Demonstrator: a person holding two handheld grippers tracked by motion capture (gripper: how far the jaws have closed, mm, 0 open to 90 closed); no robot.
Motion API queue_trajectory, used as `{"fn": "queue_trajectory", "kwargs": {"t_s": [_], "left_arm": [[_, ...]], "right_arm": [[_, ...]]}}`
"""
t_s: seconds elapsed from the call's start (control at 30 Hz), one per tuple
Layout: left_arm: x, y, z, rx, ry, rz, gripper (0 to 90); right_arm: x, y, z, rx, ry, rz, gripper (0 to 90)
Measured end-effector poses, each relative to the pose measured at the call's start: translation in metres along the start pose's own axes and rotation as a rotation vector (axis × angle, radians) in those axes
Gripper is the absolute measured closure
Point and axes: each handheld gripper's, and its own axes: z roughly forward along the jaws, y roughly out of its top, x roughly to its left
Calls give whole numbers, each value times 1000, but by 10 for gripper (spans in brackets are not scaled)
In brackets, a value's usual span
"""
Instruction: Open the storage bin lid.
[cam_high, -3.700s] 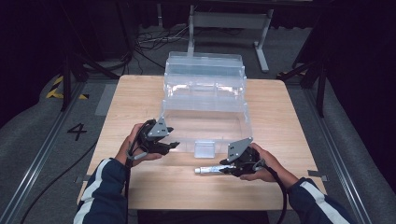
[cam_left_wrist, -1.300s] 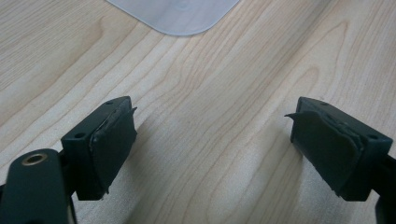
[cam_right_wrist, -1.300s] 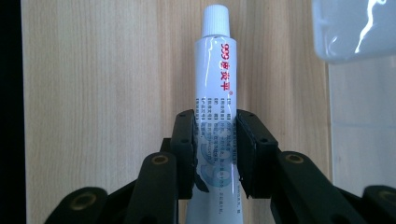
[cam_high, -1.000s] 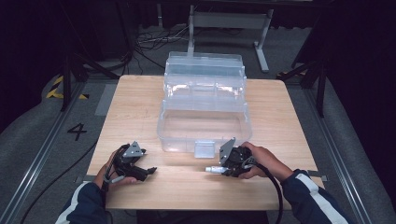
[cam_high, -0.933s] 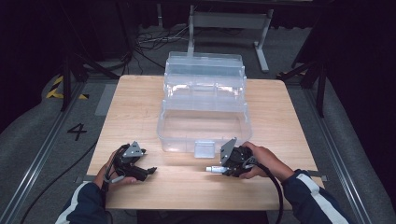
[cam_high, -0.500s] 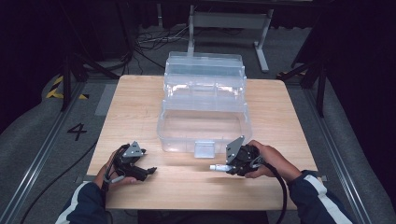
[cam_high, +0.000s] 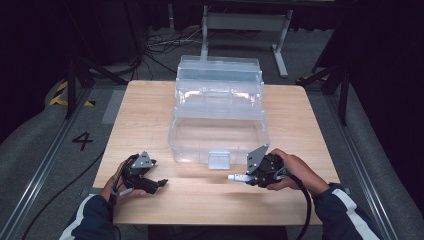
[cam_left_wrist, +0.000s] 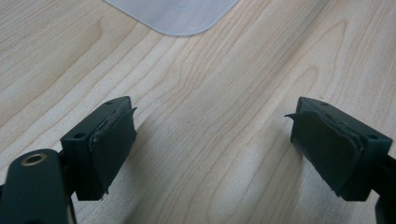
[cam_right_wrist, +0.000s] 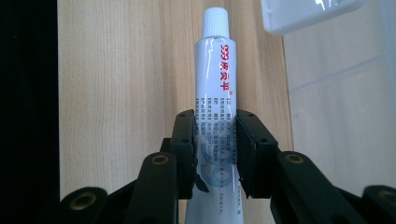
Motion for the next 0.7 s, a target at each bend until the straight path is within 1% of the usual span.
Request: {"fn": "queue_trajectory", "kwargs": {"t_s": [0.07,0.1,0.13,0.17,0.23,0.3,0.4,0.43,0.47,0.57,0.7], "left_arm": [[0,0,0,0,0,0,141],[0,0,0,0,1,0,142],[0,0,0,0,2,1,142],[0,0,0,0,2,0,142],[0,0,0,-1,3,-1,142],[0,0,0,-1,5,-3,142],[-1,0,0,-1,6,-4,142],[-1,0,0,-1,6,-5,142],[-1,0,0,-1,6,-6,142],[-1,0,0,-1,8,-5,142],[-1,0,0,-1,8,-6,142]], "right_arm": [[0,-1,-5,3,-9,-2,702],[0,-2,-7,-4,-12,-4,702],[0,-2,-10,0,-9,-2,702],[-1,-2,-13,-2,-23,-6,702],[-1,-2,-16,-5,-24,0,702],[-2,-2,-20,-10,-31,-11,702],[-2,-1,-27,-11,-38,-10,702],[-4,-1,-29,-19,-44,-19,702],[-4,0,-33,-18,-50,-13,702],[-7,1,-42,-31,-65,-22,702],[-11,3,-55,-42,-90,-17,702]]}}
